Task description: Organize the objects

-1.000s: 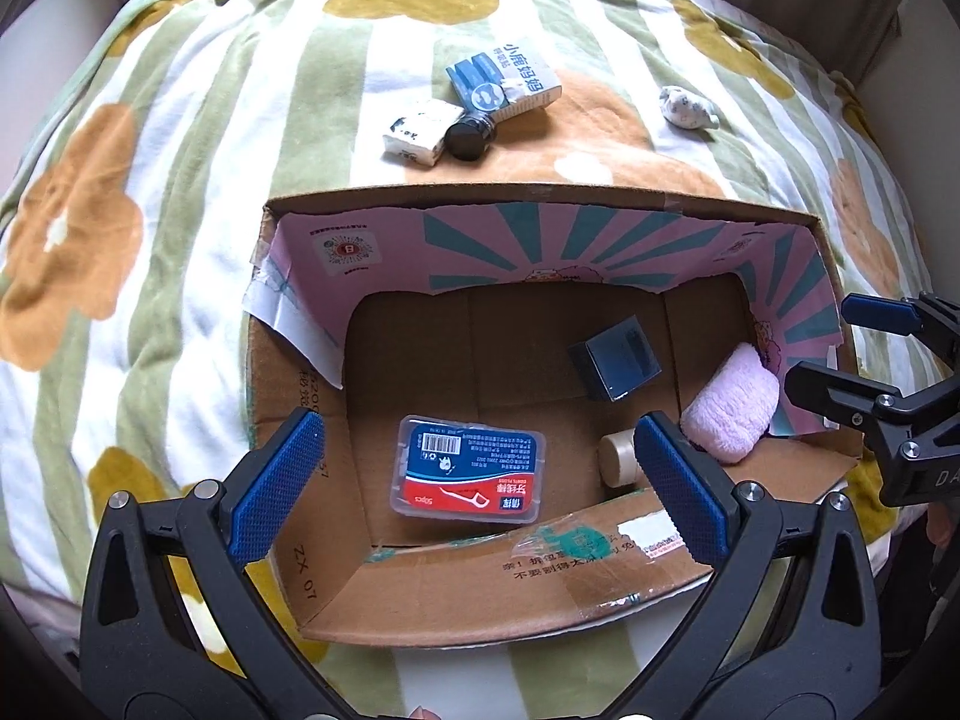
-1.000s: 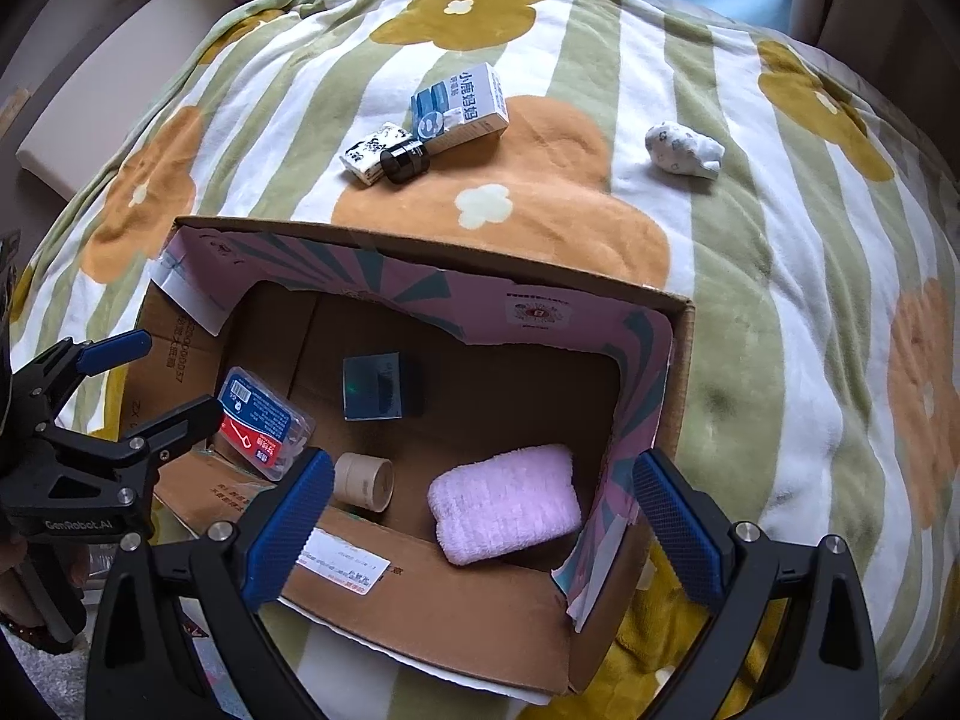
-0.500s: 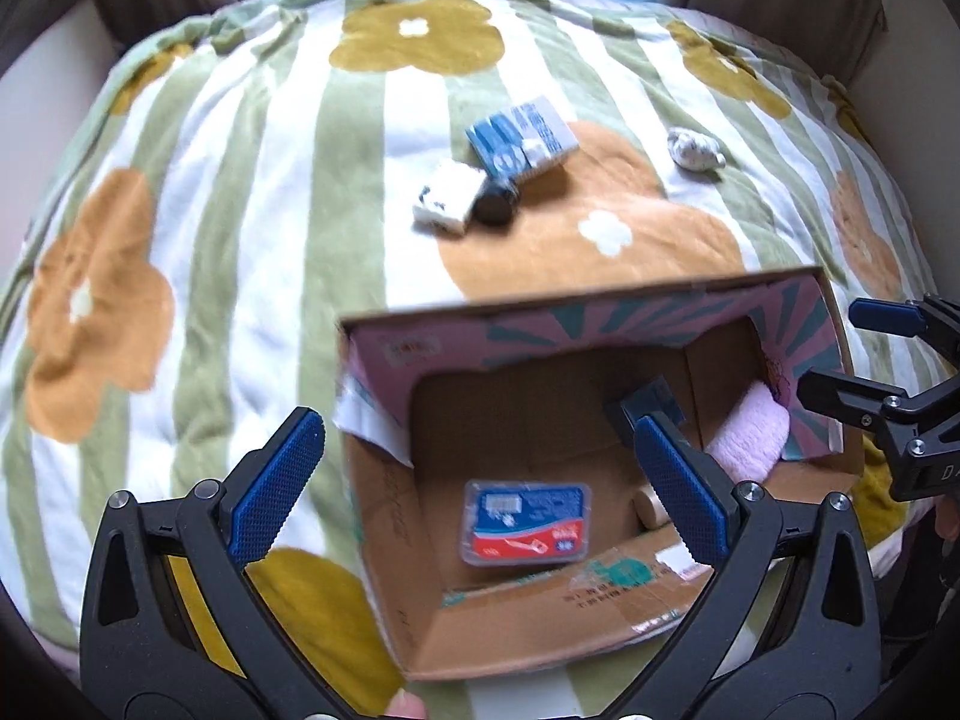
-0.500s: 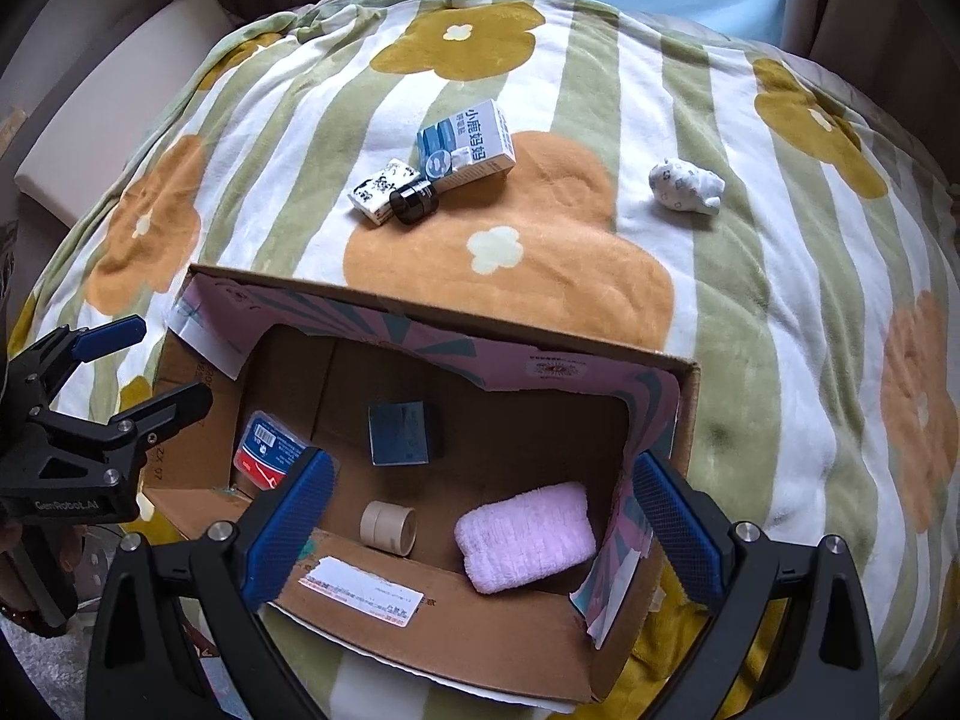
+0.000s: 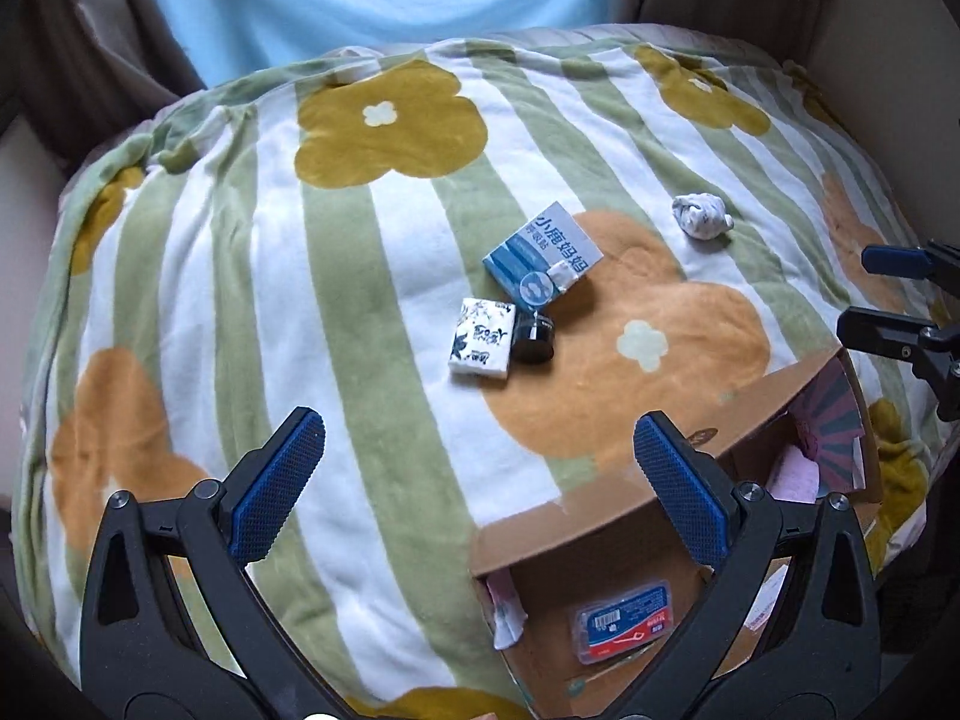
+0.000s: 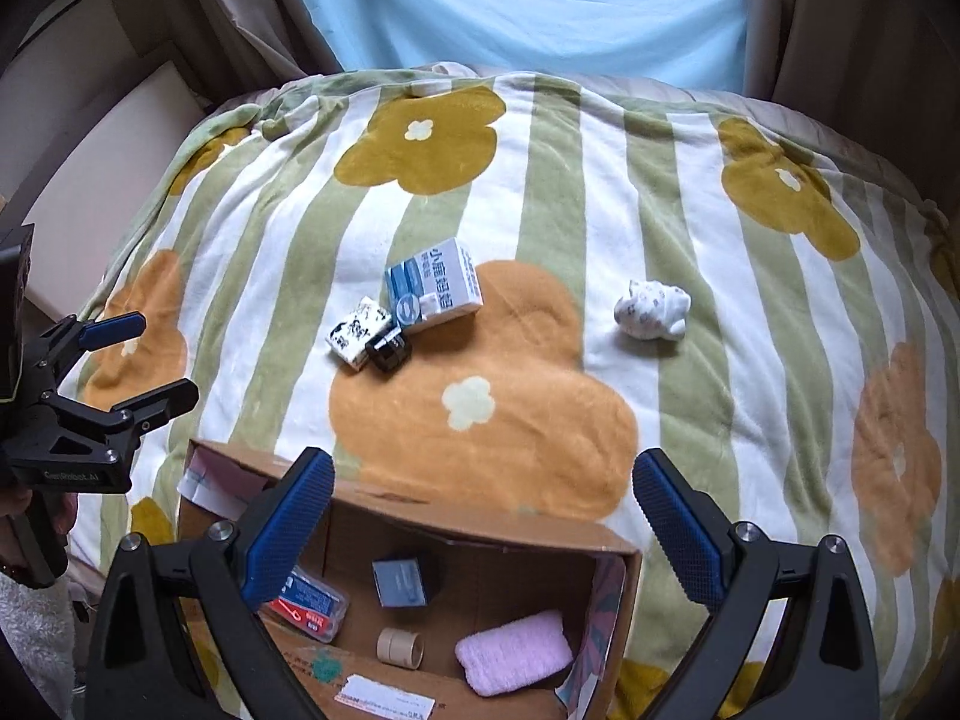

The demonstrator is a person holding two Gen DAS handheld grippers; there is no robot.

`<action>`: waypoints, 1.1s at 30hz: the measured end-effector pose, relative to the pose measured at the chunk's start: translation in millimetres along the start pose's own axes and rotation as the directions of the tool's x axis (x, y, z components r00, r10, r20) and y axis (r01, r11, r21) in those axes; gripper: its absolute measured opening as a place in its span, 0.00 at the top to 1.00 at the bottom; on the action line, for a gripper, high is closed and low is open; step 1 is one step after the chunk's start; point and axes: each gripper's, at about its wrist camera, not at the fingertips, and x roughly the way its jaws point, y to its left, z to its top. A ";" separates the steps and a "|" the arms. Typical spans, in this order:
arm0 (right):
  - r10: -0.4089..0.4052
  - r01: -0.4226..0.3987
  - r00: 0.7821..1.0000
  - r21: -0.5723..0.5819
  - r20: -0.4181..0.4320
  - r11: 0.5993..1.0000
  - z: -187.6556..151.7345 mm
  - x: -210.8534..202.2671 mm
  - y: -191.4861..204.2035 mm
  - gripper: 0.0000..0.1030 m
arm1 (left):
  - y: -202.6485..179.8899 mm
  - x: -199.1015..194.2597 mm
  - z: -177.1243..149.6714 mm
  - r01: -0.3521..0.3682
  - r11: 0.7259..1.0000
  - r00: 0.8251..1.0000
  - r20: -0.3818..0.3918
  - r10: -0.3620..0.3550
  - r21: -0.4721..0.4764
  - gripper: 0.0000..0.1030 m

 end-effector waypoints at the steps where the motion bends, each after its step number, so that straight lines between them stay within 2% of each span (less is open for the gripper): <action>1: 0.004 -0.004 1.000 0.005 0.005 1.000 7.1 2.4 0.6 0.03 | 2.6 4.9 5.1 0.018 1.000 1.000 -0.004 -0.018 0.013 0.00; 9: 0.054 -0.055 0.999 0.061 0.003 0.997 63.1 46.3 11.7 0.03 | 20.4 68.9 27.7 0.107 0.989 0.992 -0.084 -0.099 0.104 0.00; 12: 0.067 -0.066 0.998 0.082 -0.010 0.994 79.8 71.0 17.6 0.03 | 25.7 97.8 24.9 0.149 0.984 0.983 -0.124 -0.137 0.099 0.00; 16: 0.045 -0.042 0.998 0.063 -0.040 0.997 96.1 106.2 29.9 0.03 | 30.9 130.0 18.4 0.202 0.977 0.969 -0.156 -0.190 0.070 0.02; 26: -0.068 0.066 0.991 -0.025 -0.118 0.998 111.9 184.6 51.2 0.03 | 28.7 179.9 10.8 0.216 0.970 0.967 -0.162 -0.197 0.112 0.05; 33: -0.120 0.110 0.982 -0.078 -0.145 0.991 113.3 218.3 57.3 0.03 | 25.1 203.1 6.9 0.212 0.967 0.968 -0.165 -0.188 0.144 0.16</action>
